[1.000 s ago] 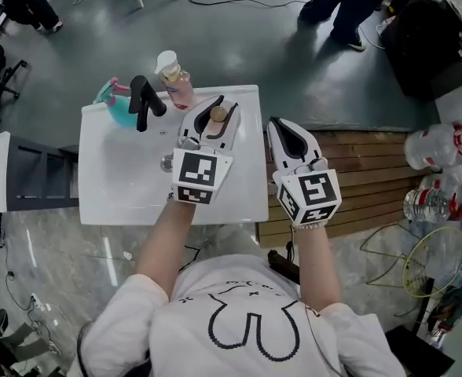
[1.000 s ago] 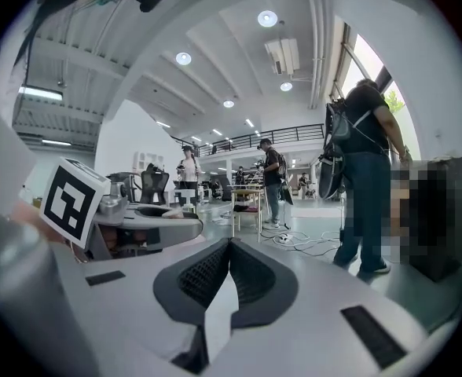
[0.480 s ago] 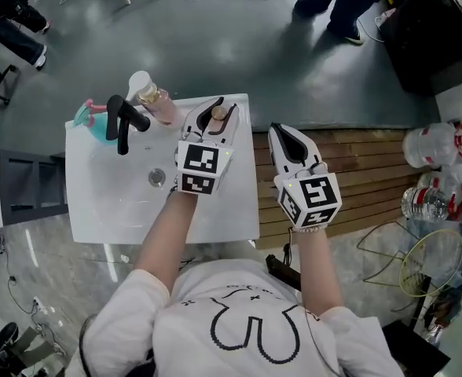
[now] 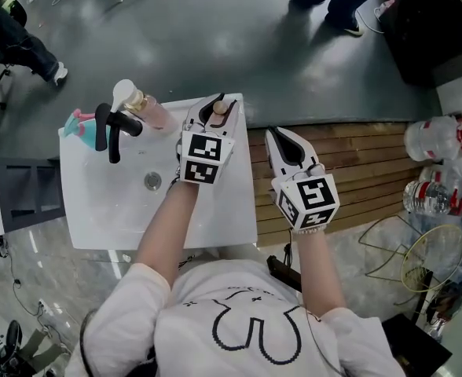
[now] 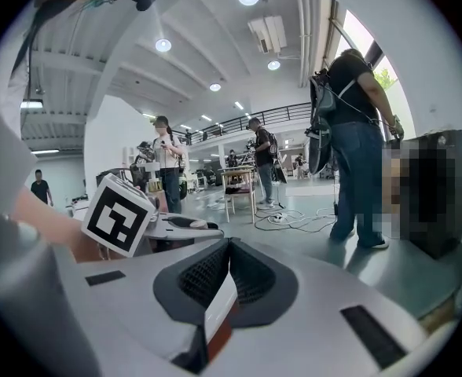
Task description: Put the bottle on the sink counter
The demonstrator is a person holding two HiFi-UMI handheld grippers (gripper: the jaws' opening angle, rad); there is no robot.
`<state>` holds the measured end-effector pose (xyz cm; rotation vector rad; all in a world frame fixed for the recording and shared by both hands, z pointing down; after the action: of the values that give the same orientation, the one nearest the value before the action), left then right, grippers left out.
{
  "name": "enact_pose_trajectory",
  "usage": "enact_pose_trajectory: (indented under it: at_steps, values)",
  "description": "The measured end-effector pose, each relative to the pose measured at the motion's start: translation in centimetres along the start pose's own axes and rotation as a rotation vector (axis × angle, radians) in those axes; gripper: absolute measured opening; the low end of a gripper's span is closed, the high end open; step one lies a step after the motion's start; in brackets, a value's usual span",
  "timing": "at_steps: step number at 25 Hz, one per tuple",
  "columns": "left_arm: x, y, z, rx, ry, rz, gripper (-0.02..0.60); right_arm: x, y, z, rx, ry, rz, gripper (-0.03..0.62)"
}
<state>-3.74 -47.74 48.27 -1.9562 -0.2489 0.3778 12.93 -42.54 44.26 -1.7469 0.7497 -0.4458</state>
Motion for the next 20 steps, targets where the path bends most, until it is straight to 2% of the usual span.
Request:
enact_pose_trajectory:
  at_steps: [11,20]
  values:
    - [-0.3,-1.5,-1.8,-0.091,-0.011,0.013,0.117,0.2,-0.9,-0.4,-0.016,0.011,-0.014,0.028]
    - [0.1,-1.7,-1.9,-0.102,-0.006,0.004,0.117,0.2,-1.0,-0.6,-0.01,0.018,-0.034,0.028]
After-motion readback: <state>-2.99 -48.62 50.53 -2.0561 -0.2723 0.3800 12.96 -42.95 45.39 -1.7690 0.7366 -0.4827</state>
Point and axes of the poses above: the fingertips, and each gripper's own axes: z backward along the fingers, x to its right, y out of its top, the point moved 8 cm from there along z, backward along the fingers, and after that the axes turned 11 degrees about z, right-handed, at the moved point
